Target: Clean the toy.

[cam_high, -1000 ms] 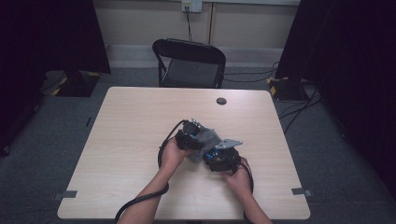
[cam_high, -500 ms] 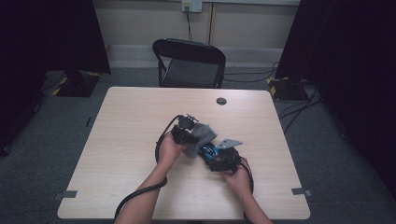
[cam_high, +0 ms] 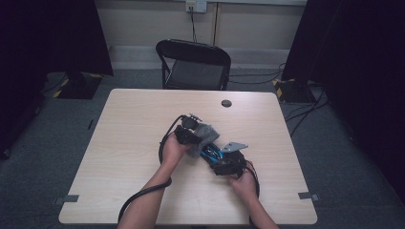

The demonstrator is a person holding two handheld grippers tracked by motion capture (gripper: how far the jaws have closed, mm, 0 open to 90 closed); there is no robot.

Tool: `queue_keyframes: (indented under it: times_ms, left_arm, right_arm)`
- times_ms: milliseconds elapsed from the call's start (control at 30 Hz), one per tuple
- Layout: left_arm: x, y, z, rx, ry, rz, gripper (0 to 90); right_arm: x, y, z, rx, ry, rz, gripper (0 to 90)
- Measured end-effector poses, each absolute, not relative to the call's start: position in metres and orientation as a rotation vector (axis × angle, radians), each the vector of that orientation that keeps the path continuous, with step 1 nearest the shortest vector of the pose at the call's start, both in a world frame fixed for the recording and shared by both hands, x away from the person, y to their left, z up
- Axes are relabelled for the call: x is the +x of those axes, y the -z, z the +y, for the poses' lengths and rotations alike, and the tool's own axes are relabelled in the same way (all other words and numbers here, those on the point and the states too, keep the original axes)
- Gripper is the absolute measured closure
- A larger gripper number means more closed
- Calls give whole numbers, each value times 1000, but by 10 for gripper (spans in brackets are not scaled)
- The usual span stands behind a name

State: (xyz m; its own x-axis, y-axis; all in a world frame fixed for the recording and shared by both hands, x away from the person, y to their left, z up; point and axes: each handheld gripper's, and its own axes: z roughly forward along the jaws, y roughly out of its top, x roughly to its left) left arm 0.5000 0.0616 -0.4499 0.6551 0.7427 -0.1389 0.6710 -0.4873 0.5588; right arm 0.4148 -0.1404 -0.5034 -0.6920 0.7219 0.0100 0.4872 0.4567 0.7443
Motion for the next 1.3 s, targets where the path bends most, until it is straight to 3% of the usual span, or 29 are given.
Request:
queue_keyframes:
  times_ms: [1300]
  left_arm:
    - [531, 466, 92, 2210, -233, 1273, 772]
  right_arm:
    - [414, 503, -140, 1036, -1079, 2402, 249]
